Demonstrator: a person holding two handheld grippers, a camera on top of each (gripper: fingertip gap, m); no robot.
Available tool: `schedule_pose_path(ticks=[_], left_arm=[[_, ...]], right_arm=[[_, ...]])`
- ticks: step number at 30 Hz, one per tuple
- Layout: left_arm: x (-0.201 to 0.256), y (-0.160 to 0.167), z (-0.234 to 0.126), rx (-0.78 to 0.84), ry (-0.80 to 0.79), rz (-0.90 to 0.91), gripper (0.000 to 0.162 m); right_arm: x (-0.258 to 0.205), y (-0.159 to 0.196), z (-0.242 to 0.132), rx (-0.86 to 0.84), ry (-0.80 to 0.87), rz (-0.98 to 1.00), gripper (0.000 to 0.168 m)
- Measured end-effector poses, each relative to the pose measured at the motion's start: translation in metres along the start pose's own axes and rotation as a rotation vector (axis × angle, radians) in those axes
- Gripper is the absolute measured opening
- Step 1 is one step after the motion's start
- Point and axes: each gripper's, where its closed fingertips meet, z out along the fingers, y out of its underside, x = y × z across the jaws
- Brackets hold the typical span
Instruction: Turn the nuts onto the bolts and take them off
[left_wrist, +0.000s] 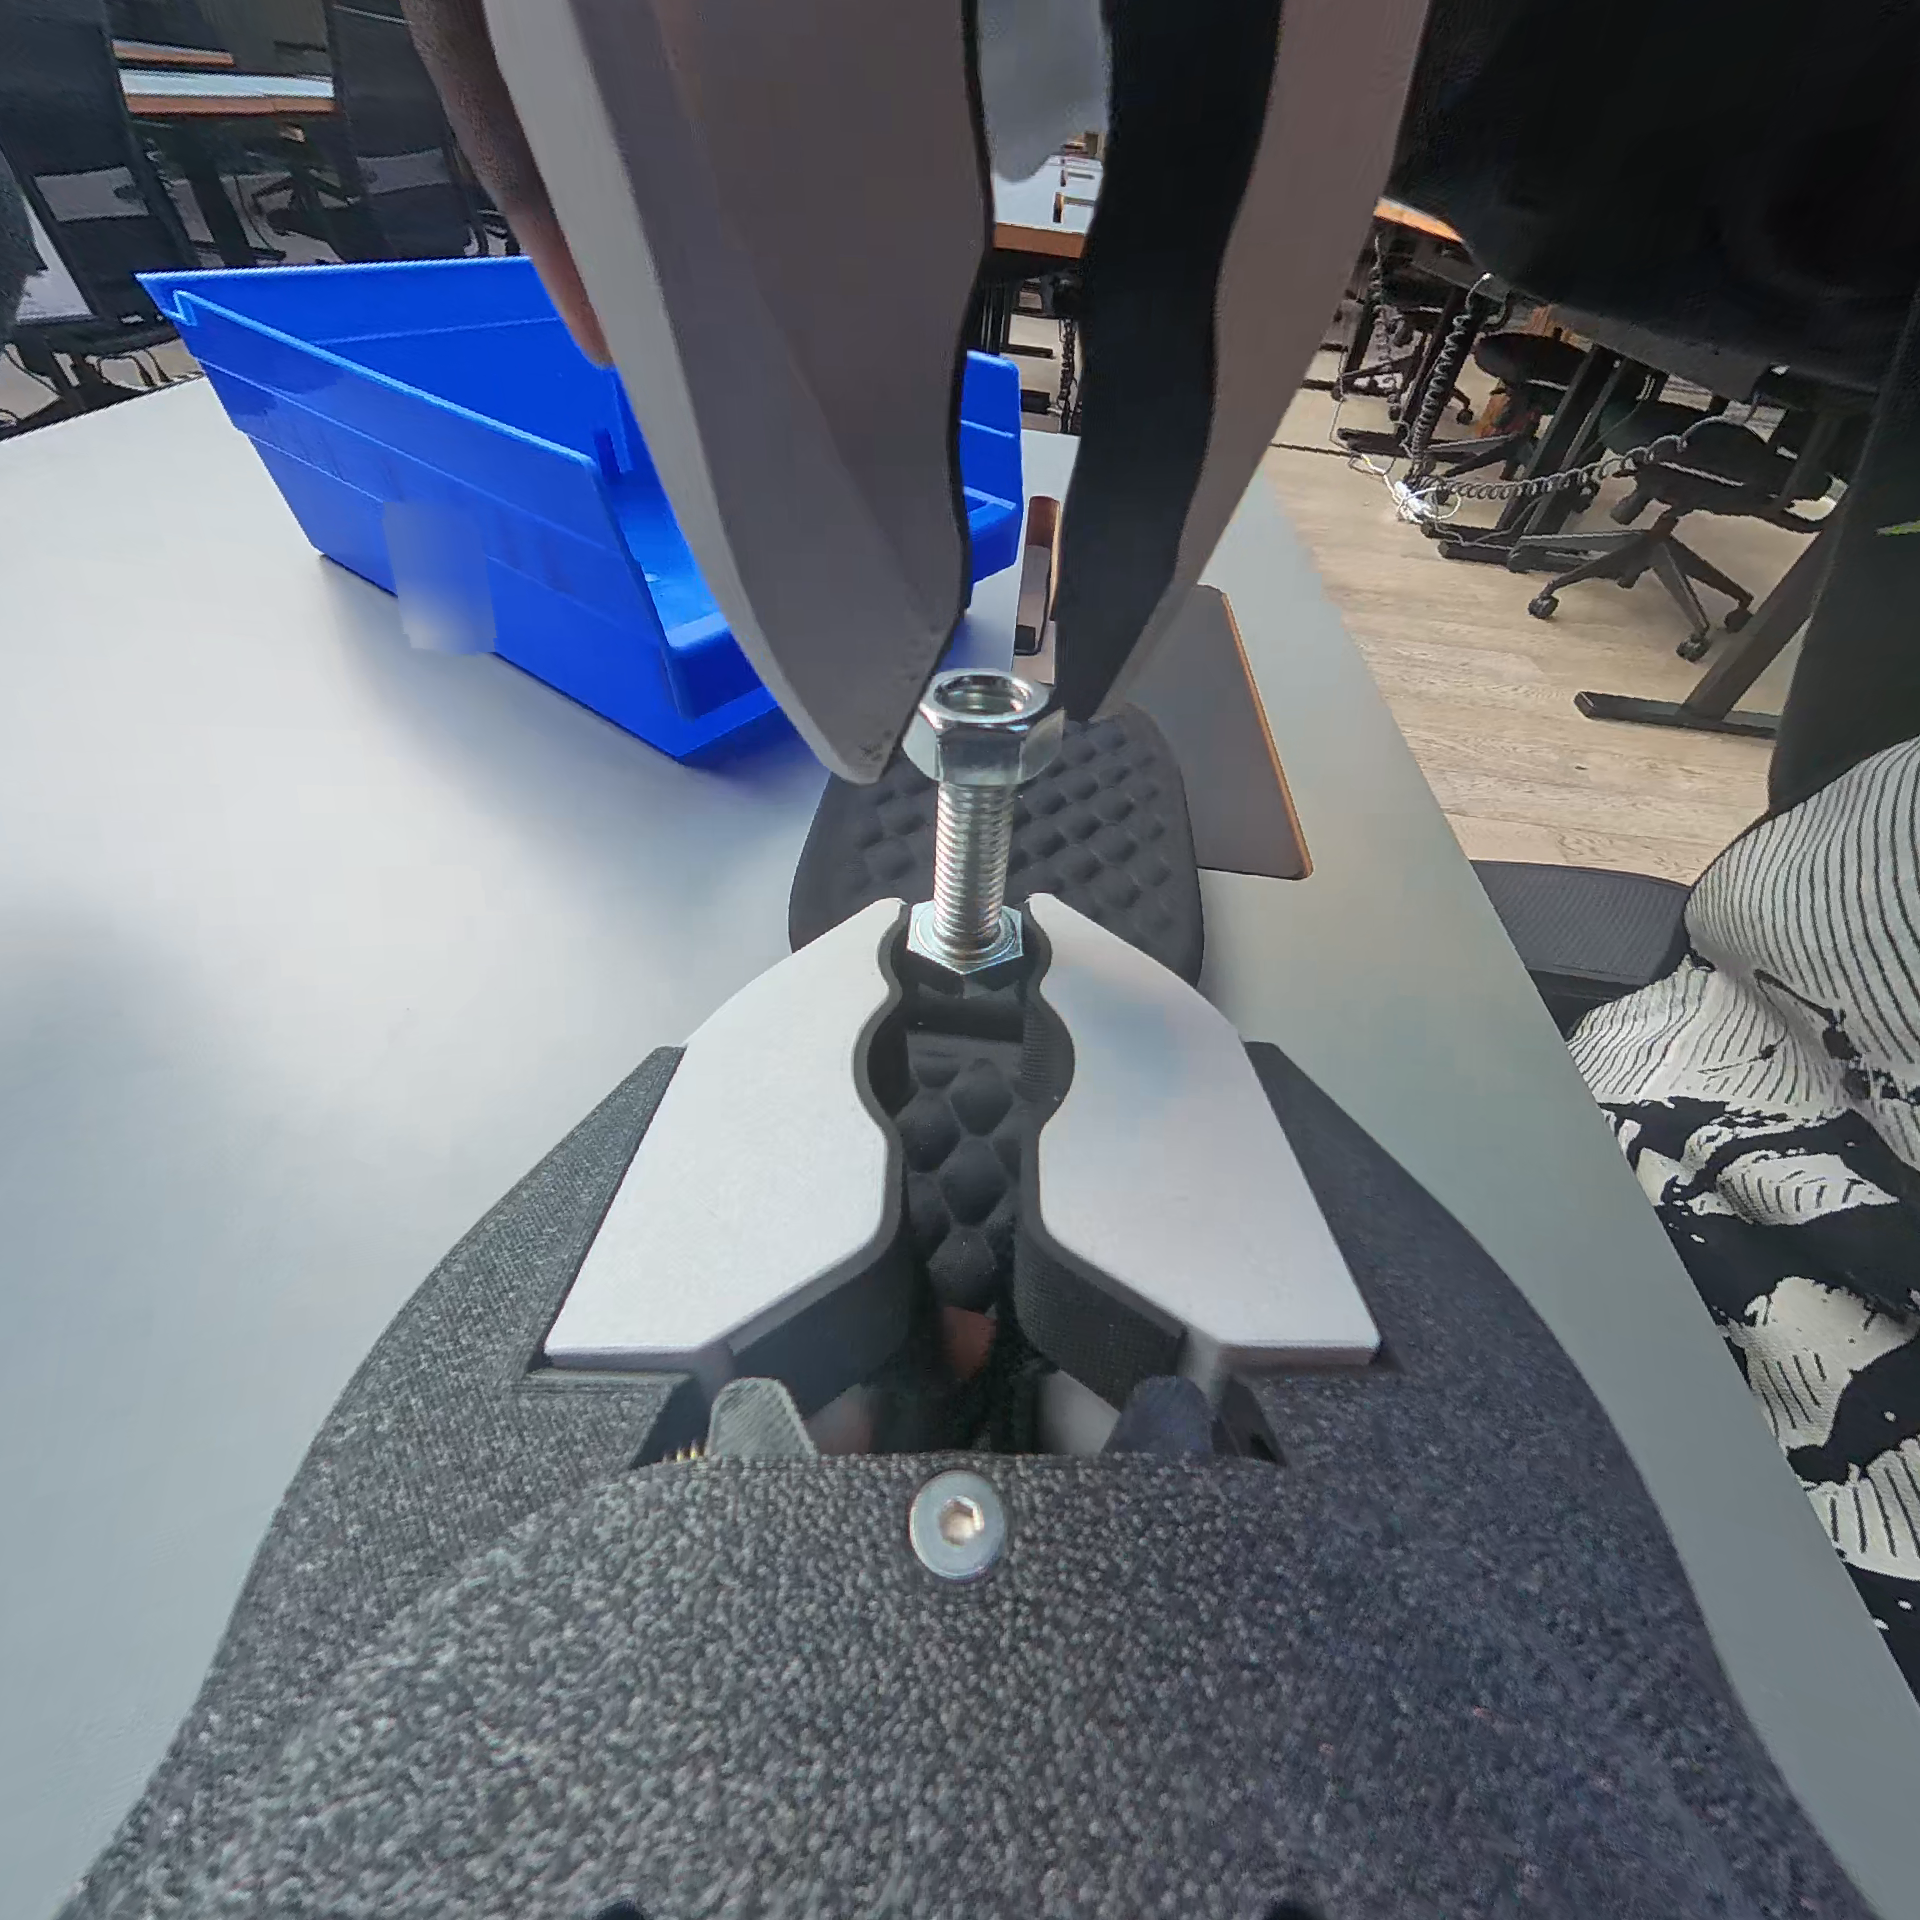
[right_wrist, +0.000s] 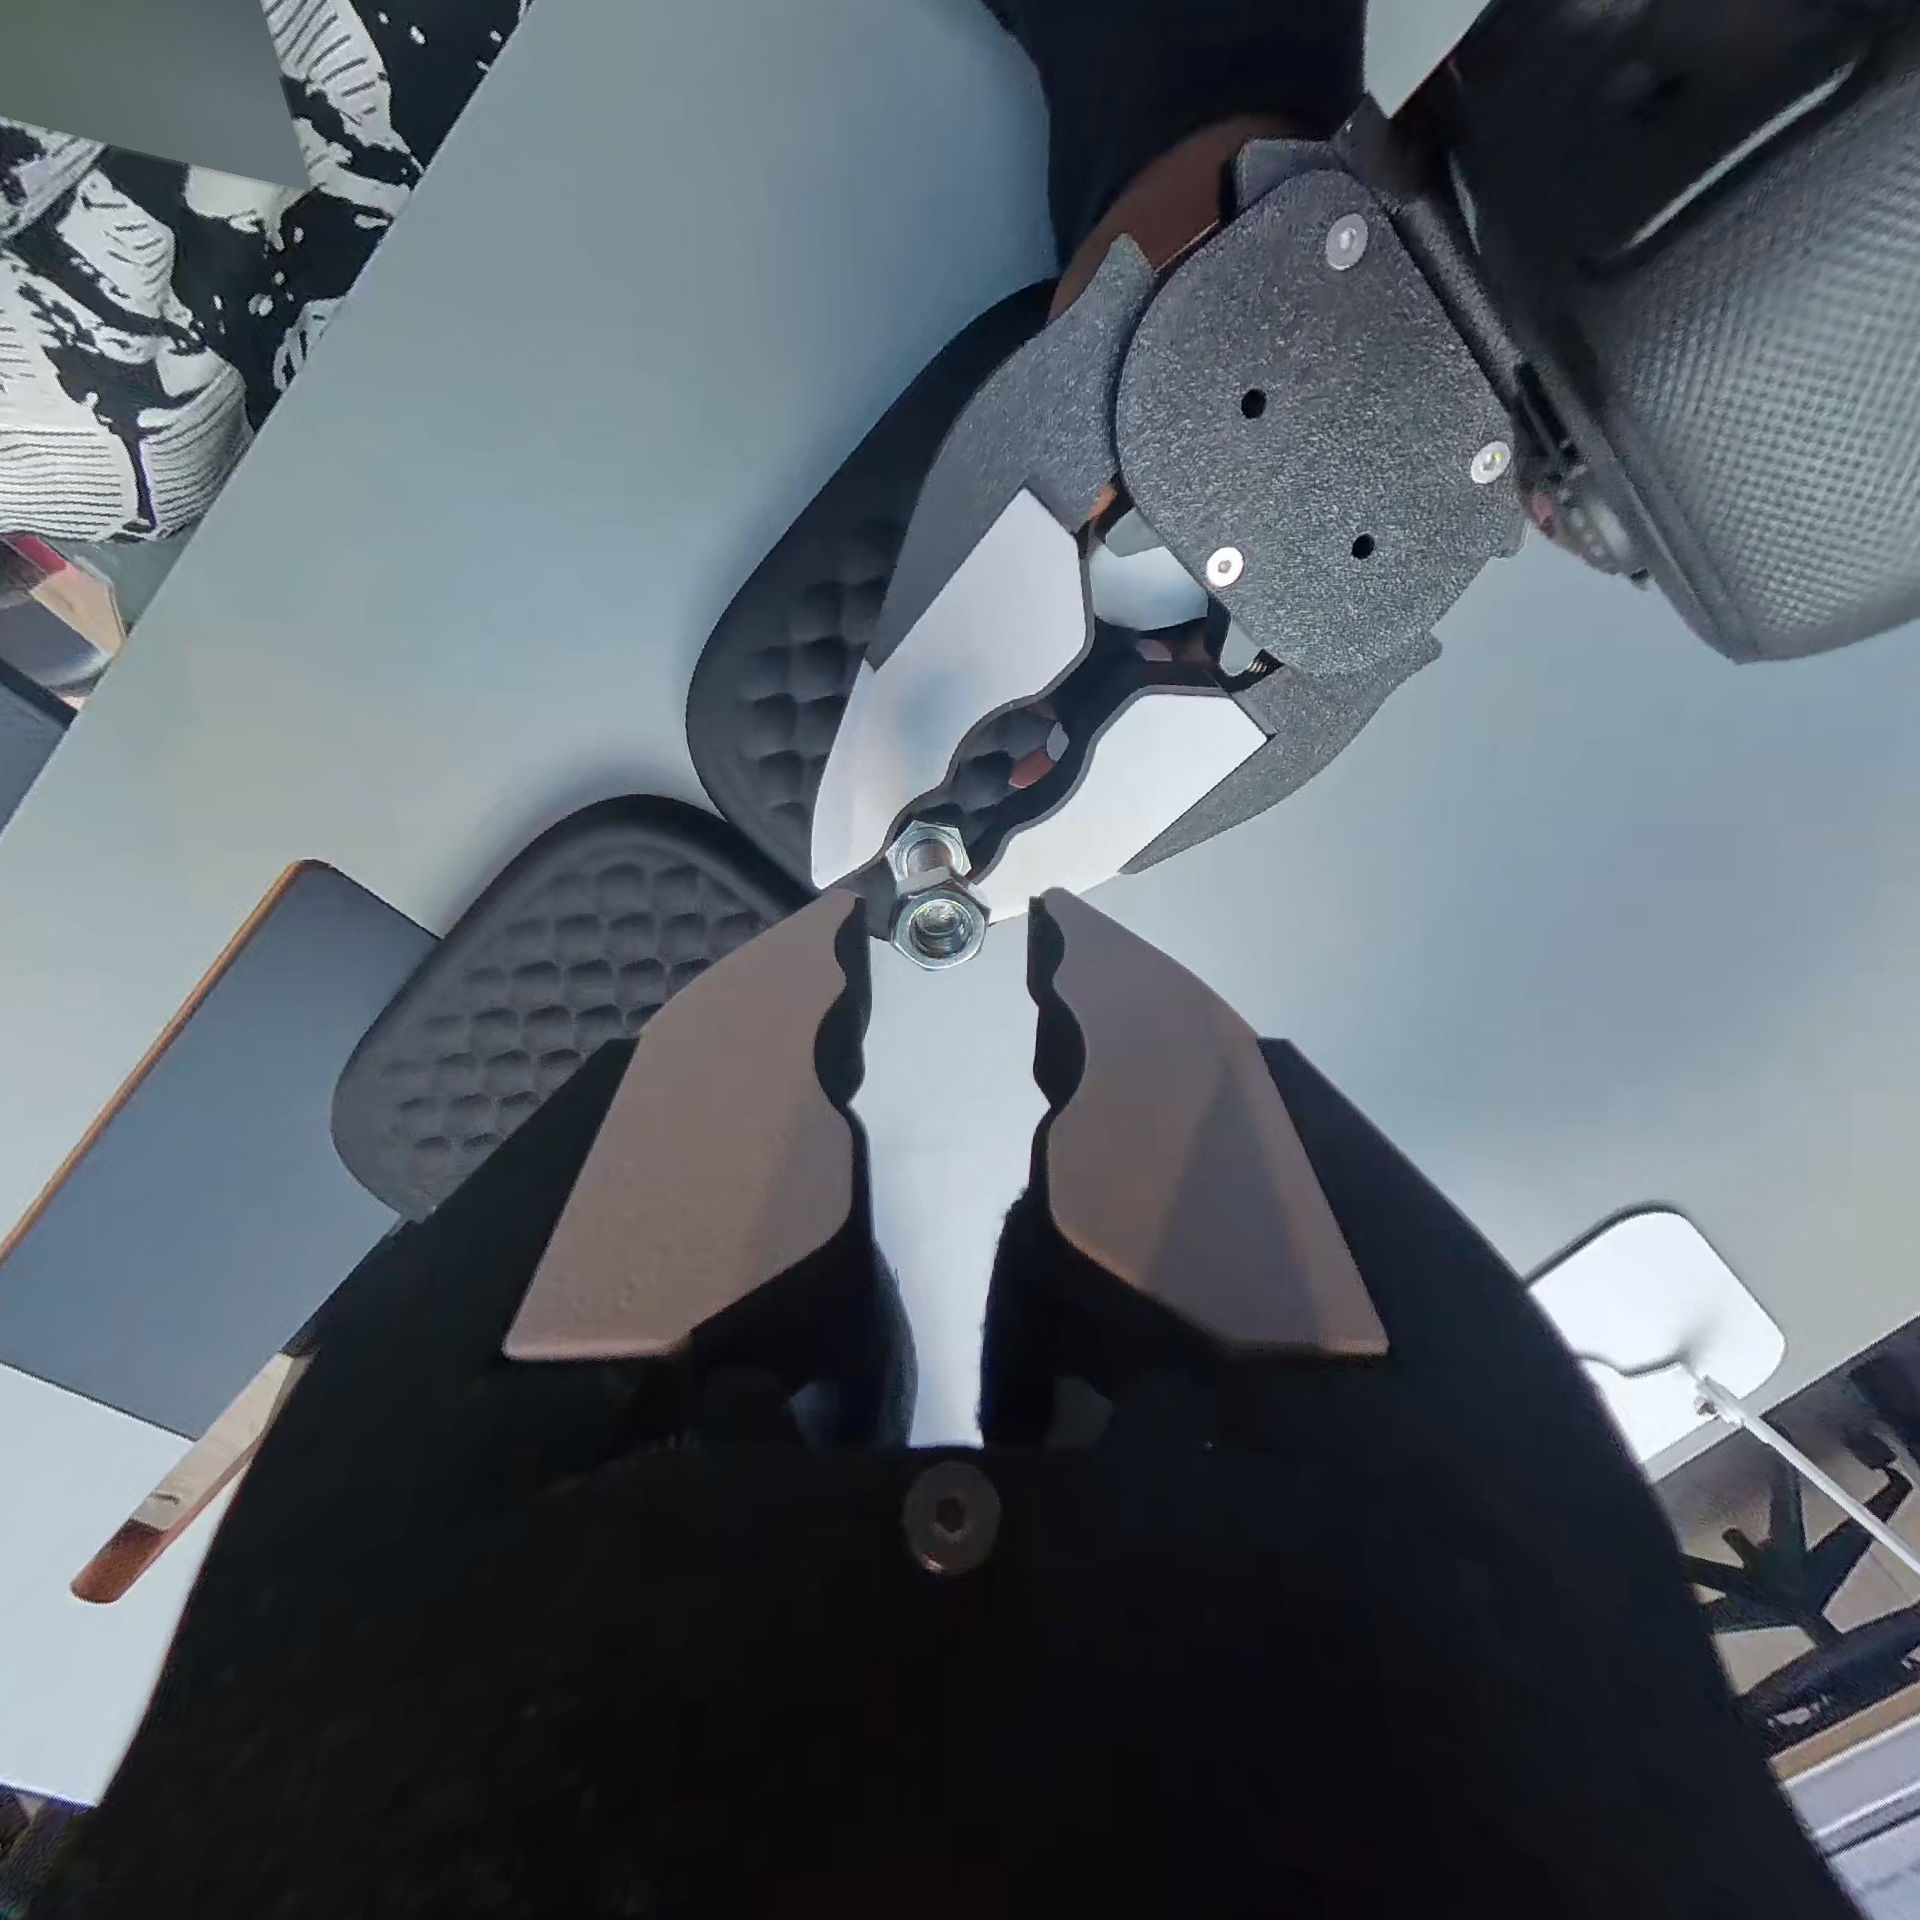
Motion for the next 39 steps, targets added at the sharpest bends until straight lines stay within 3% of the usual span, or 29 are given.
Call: schedule_pose_path(ticks=[3, 6, 14, 15, 17, 25, 28, 30, 36, 39], left_arm=[[-0.001, -0.001, 0.000, 0.004, -0.003, -0.004, 0.017], [-0.002, -0.001, -0.001, 0.009, -0.012, -0.002, 0.017], [-0.004, 0.000, 0.000, 0.000, -0.033, 0.004, 0.017], [-0.003, 0.000, 0.000, -0.001, -0.029, 0.010, 0.017], [-0.002, -0.001, -0.001, 0.004, -0.028, 0.013, 0.017], [0.000, -0.001, -0.001, 0.006, -0.005, 0.012, 0.017], [0.001, -0.001, -0.001, 0.006, -0.001, 0.014, 0.017], [0.001, -0.001, -0.001, 0.008, 0.000, 0.014, 0.017], [-0.001, -0.002, -0.001, 0.011, -0.018, 0.016, 0.017], [-0.001, -0.002, -0.001, 0.011, -0.026, 0.018, 0.017]], right_arm=[[0.001, -0.001, 0.002, 0.013, 0.001, -0.007, 0.018], [0.000, 0.001, 0.002, 0.001, 0.024, 0.088, 0.017], [-0.001, 0.005, 0.002, -0.062, 0.109, 0.684, 0.017], [-0.001, 0.004, 0.002, -0.059, 0.116, 0.687, 0.018], [-0.004, -0.001, 0.001, -0.055, 0.097, 0.611, 0.049], [-0.005, -0.004, -0.007, 0.005, 0.038, 0.019, 0.041], [-0.003, -0.006, -0.003, 0.043, 0.009, 0.003, 0.032], [-0.001, -0.004, -0.001, 0.046, 0.018, -0.018, 0.018], [-0.001, -0.002, 0.000, 0.032, 0.061, 0.122, 0.017], [0.000, -0.001, 0.000, 0.000, 0.095, 0.287, 0.017]])
